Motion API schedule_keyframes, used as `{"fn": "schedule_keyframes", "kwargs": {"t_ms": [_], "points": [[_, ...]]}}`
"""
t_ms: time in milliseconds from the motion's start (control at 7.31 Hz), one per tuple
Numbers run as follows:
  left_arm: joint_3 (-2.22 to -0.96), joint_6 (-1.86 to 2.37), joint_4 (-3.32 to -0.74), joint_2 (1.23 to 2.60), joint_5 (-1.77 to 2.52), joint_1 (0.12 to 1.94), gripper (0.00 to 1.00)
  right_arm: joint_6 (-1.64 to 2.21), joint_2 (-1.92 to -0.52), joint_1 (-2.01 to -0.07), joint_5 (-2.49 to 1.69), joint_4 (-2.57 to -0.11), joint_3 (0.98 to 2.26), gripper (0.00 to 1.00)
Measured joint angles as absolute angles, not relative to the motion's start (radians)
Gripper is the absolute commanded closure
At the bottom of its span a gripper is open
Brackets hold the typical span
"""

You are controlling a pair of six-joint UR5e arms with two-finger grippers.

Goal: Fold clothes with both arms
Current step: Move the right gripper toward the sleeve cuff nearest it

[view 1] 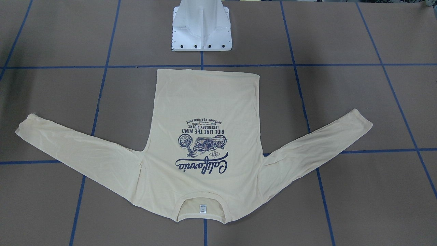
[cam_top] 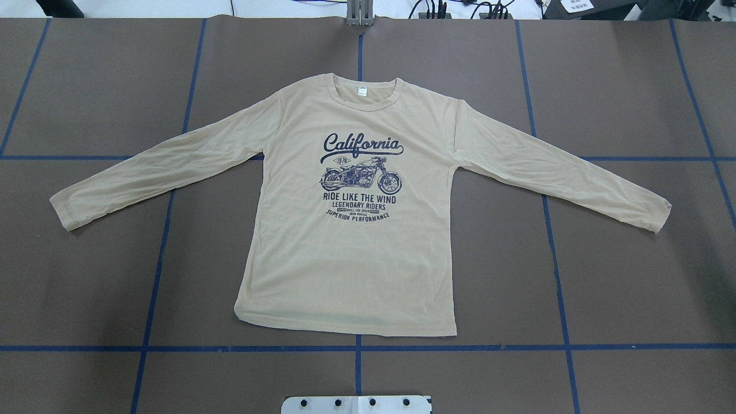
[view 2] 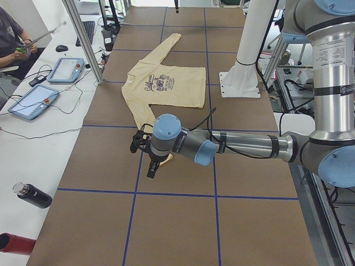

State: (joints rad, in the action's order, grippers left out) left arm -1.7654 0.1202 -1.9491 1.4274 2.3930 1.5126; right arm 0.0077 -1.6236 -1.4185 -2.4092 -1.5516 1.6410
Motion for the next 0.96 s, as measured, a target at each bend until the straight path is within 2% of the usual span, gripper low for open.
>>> {"fn": "schedule_keyframes", "kwargs": {"t_ms": [274,684,958], "points": [[-1.763,0.119,-1.960,1.428,2.395,1.510,0.00,0.117,-1.621,-1.374,-2.447,-1.439,1.605,0.00],[-1.764,0.117,-1.964,1.428,2.397,1.510,0.00,0.554,-1.614,-1.233,-2.365,-1.133,1.536,0.04],[-1.764,0.116,-1.965,1.428,2.397,1.509,0.00,0.772,-1.601,-1.154,-2.305,-1.023,1.500,0.06]]}}
